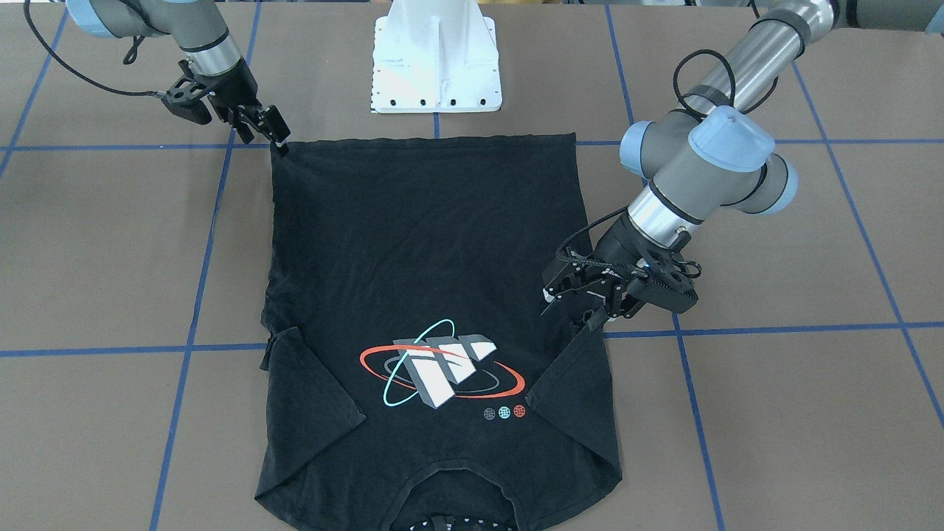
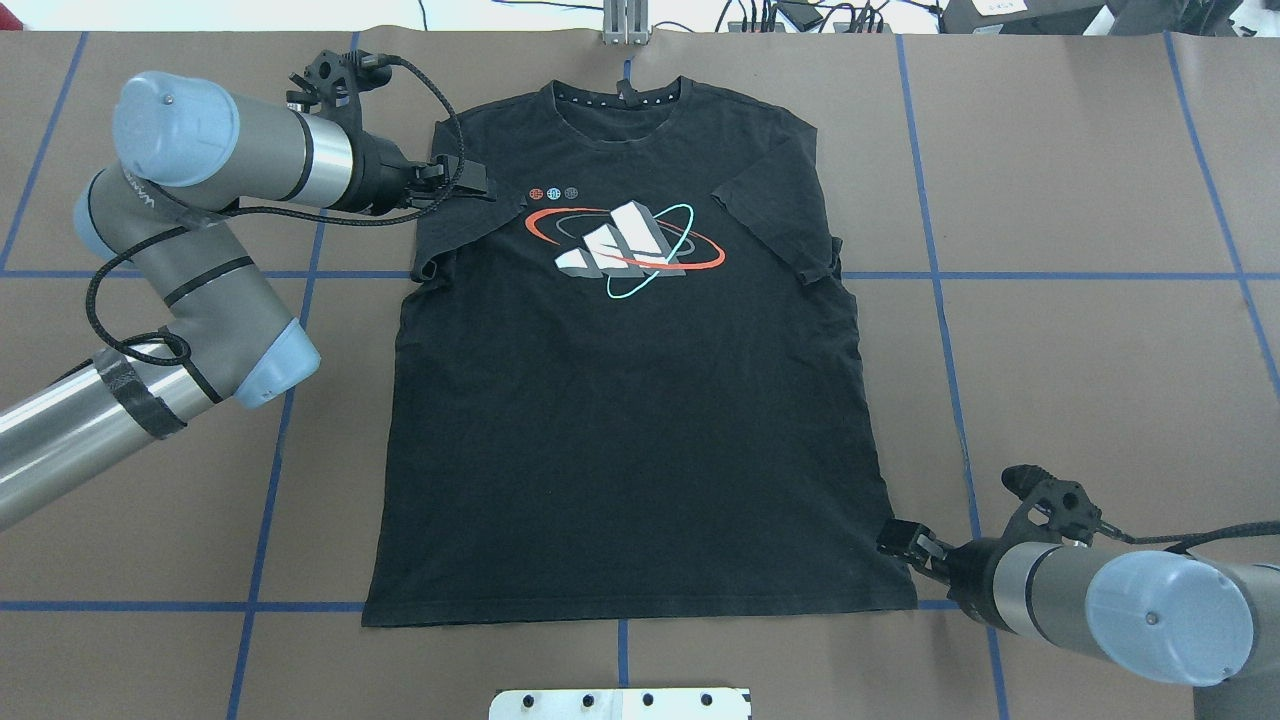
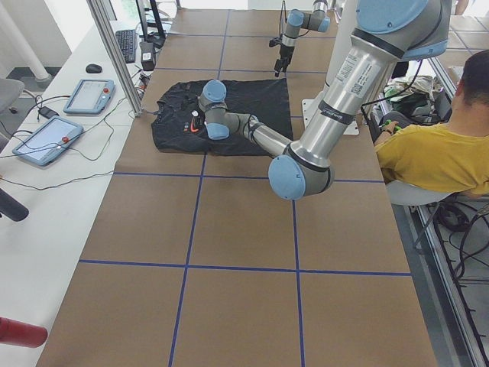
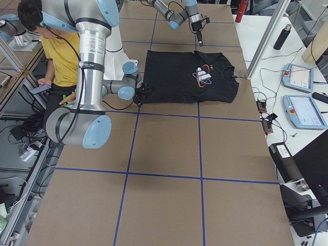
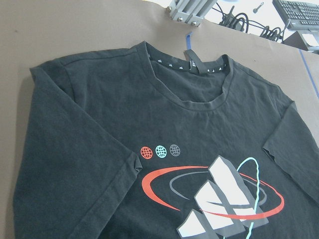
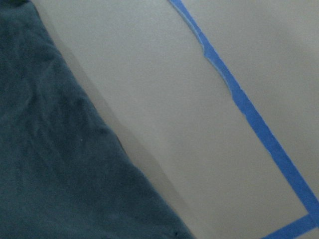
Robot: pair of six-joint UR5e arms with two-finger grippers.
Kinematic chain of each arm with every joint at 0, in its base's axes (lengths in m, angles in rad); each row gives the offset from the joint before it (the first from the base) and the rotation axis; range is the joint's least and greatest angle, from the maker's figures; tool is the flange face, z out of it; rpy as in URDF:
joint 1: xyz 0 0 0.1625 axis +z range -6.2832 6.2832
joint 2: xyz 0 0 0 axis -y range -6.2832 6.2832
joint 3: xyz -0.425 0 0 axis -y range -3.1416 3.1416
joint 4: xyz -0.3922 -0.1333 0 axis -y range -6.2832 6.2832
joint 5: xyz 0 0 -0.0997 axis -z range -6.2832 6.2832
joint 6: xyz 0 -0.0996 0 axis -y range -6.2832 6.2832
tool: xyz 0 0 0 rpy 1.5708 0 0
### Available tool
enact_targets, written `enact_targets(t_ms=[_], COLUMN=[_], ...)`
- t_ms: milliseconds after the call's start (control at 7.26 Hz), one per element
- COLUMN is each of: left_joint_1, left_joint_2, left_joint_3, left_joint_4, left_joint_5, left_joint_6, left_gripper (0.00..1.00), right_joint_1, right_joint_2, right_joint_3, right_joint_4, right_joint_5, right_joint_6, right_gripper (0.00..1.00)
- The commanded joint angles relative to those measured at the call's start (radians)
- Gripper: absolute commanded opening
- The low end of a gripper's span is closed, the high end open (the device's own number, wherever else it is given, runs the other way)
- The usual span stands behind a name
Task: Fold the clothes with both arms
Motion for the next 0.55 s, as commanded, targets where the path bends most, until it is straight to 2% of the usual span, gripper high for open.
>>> enact_targets(t_ms=[0,413], left_joint_1=[0.002,0.002], left_joint_2=[-0.001,0.001], left_joint_3=[-0.002,0.000], left_joint_4=[0.000,0.000], left_joint_5=[0.024,0.025], left_joint_6=[0.000,0.000], left_gripper=[0.91,0.91], right_joint_1=[-0.024,-0.060], right_joint_2=[0.004,0.001], right_joint_3=[-0.002,-0.003], right_joint_4=[-0.028,-0.028], right_joint_5=[-0.015,-0.016], right_joint_6=[0.002,0.002], right_gripper=[0.90,0.85])
